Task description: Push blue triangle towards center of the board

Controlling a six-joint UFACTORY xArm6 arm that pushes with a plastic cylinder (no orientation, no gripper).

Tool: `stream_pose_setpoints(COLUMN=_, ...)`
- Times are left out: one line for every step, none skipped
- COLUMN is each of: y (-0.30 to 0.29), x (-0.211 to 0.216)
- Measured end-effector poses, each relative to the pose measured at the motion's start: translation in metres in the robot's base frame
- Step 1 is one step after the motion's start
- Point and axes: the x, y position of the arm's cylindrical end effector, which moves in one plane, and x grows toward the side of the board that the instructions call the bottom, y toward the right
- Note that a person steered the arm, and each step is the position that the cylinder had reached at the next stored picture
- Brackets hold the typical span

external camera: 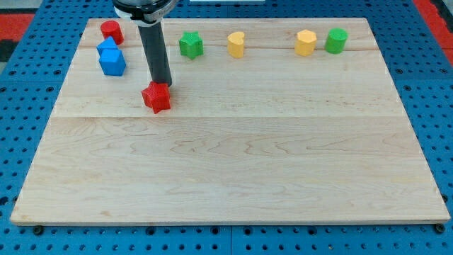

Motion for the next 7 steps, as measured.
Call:
stream_pose_setpoints(y=-0.001, x=0.006)
stream_pose_setpoints(y=-0.016, x=-0.004)
stream_pose_setpoints(y=-0.046, x=-0.038)
stream_pose_setpoints(y=-0.045, x=-0.067)
stream_pose_setpoints(y=-0.055, x=-0.089)
stream_pose_setpoints(y=-0.077, x=-0.108)
stream_pose_setpoints(y=-0.092, x=-0.109)
